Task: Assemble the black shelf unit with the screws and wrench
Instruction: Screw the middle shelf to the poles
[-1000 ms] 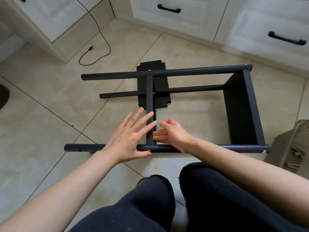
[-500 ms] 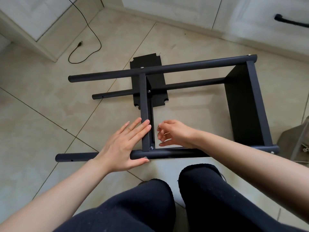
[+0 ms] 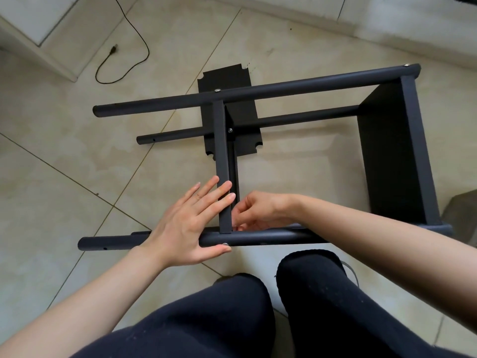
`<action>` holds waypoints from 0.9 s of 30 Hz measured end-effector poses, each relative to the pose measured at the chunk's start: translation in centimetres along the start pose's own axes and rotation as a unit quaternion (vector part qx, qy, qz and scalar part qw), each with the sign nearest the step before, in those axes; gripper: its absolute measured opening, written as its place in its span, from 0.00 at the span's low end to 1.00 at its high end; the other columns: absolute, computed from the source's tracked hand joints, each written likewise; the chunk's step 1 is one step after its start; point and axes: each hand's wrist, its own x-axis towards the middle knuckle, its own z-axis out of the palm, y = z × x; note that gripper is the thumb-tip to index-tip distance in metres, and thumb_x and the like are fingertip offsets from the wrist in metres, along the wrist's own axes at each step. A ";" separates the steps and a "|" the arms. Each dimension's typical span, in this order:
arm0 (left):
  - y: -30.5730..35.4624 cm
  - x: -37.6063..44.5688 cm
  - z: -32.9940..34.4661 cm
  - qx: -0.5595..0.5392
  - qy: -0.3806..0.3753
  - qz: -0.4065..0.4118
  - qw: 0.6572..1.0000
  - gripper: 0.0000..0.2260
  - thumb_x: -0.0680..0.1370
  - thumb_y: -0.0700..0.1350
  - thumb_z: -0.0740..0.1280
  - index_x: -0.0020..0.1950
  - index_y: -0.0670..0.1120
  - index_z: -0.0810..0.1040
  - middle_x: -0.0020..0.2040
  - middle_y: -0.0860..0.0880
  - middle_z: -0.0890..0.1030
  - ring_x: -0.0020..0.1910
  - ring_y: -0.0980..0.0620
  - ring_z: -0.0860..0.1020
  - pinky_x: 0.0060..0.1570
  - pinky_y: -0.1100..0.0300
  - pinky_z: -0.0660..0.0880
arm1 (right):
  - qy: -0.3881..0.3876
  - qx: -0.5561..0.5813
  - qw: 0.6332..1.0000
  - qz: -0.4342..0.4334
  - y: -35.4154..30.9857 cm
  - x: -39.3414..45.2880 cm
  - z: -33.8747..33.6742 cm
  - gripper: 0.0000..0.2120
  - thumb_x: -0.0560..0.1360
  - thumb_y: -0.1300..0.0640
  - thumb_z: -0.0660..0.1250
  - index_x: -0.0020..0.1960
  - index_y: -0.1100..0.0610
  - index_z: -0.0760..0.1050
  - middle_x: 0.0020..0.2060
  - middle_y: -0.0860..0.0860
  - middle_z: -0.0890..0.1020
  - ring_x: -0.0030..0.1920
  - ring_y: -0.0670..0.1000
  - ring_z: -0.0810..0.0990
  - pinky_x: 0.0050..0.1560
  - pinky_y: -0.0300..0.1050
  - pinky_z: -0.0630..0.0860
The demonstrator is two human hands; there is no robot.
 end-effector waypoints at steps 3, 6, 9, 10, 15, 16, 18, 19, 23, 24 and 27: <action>0.0 0.1 0.0 -0.005 0.001 0.002 1.000 0.40 0.75 0.66 0.67 0.80 0.46 0.63 0.82 0.48 0.58 0.82 0.46 0.53 0.79 0.47 0.55 | -0.017 0.036 0.999 0.005 0.0 0.0 -0.1 0.14 0.78 0.66 0.66 0.36 0.57 0.81 0.30 0.51 0.80 0.30 0.45 0.78 0.36 0.35 0.76; 0.0 0.1 0.1 -0.009 0.002 0.003 1.000 0.40 0.75 0.65 0.67 0.80 0.46 0.62 0.82 0.48 0.58 0.82 0.46 0.53 0.79 0.48 0.54 | -0.032 0.044 0.998 0.015 -0.2 0.0 -0.1 0.13 0.79 0.67 0.65 0.37 0.59 0.80 0.31 0.52 0.80 0.31 0.45 0.78 0.39 0.36 0.77; 0.0 0.0 0.1 -0.009 0.001 0.002 1.000 0.40 0.75 0.66 0.68 0.80 0.46 0.62 0.82 0.49 0.57 0.82 0.46 0.53 0.79 0.49 0.54 | -0.025 0.046 0.998 0.024 -0.3 0.0 0.1 0.12 0.79 0.67 0.63 0.39 0.61 0.78 0.29 0.50 0.80 0.29 0.44 0.77 0.35 0.34 0.76; 0.0 0.0 0.2 -0.009 0.001 0.002 1.000 0.40 0.75 0.66 0.68 0.80 0.47 0.62 0.82 0.49 0.57 0.82 0.46 0.53 0.79 0.49 0.53 | -0.022 0.044 0.998 0.026 -0.3 0.0 0.2 0.12 0.80 0.67 0.63 0.39 0.61 0.78 0.29 0.49 0.80 0.29 0.43 0.76 0.35 0.34 0.75; 0.1 0.1 0.2 -0.010 0.000 -0.002 1.000 0.40 0.75 0.66 0.67 0.80 0.47 0.62 0.82 0.50 0.57 0.82 0.46 0.52 0.80 0.52 0.51 | -0.002 0.021 1.000 0.017 -0.2 0.0 0.6 0.14 0.80 0.65 0.64 0.36 0.60 0.77 0.27 0.49 0.77 0.27 0.43 0.75 0.33 0.34 0.74; 0.1 0.1 0.2 -0.010 -0.001 -0.003 1.000 0.40 0.75 0.66 0.67 0.80 0.47 0.62 0.82 0.49 0.57 0.82 0.47 0.52 0.80 0.53 0.51 | -0.001 0.024 1.000 0.015 -0.2 0.0 0.6 0.15 0.80 0.65 0.64 0.34 0.59 0.77 0.26 0.49 0.77 0.27 0.44 0.75 0.34 0.35 0.74; 0.1 0.1 0.1 -0.010 -0.003 -0.003 1.000 0.40 0.75 0.66 0.67 0.80 0.47 0.63 0.82 0.49 0.57 0.82 0.47 0.52 0.80 0.53 0.50 | -0.002 0.039 0.999 0.013 -0.3 -0.1 0.6 0.17 0.79 0.66 0.64 0.33 0.57 0.78 0.28 0.51 0.77 0.29 0.45 0.75 0.36 0.35 0.75; 0.1 0.1 0.1 -0.009 -0.002 -0.003 1.000 0.39 0.75 0.66 0.67 0.80 0.46 0.63 0.82 0.49 0.57 0.82 0.46 0.52 0.80 0.54 0.50 | -0.004 0.042 0.999 0.013 -0.3 -0.2 0.5 0.16 0.79 0.66 0.65 0.33 0.57 0.79 0.30 0.52 0.77 0.30 0.45 0.75 0.37 0.36 0.75; 0.1 0.1 0.2 -0.007 0.003 -0.001 1.000 0.39 0.75 0.66 0.66 0.80 0.47 0.63 0.82 0.49 0.57 0.82 0.46 0.52 0.80 0.54 0.50 | -0.006 0.067 0.997 0.038 -0.8 -0.5 0.4 0.09 0.79 0.66 0.65 0.40 0.61 0.79 0.30 0.51 0.79 0.31 0.46 0.76 0.34 0.36 0.76; 0.1 0.1 0.2 -0.007 0.003 0.001 1.000 0.39 0.75 0.66 0.66 0.80 0.47 0.62 0.82 0.49 0.57 0.82 0.46 0.52 0.80 0.54 0.50 | -0.007 0.070 0.996 0.047 -0.9 -0.6 0.4 0.09 0.79 0.66 0.65 0.41 0.62 0.78 0.30 0.51 0.79 0.31 0.46 0.76 0.33 0.36 0.76; -0.1 0.1 0.3 -0.007 0.001 0.002 1.000 0.39 0.75 0.66 0.66 0.80 0.47 0.62 0.82 0.50 0.56 0.82 0.46 0.52 0.79 0.53 0.51 | 0.002 0.031 0.997 0.073 -1.2 -0.5 0.7 0.09 0.79 0.62 0.65 0.40 0.62 0.77 0.31 0.54 0.76 0.30 0.48 0.74 0.29 0.38 0.74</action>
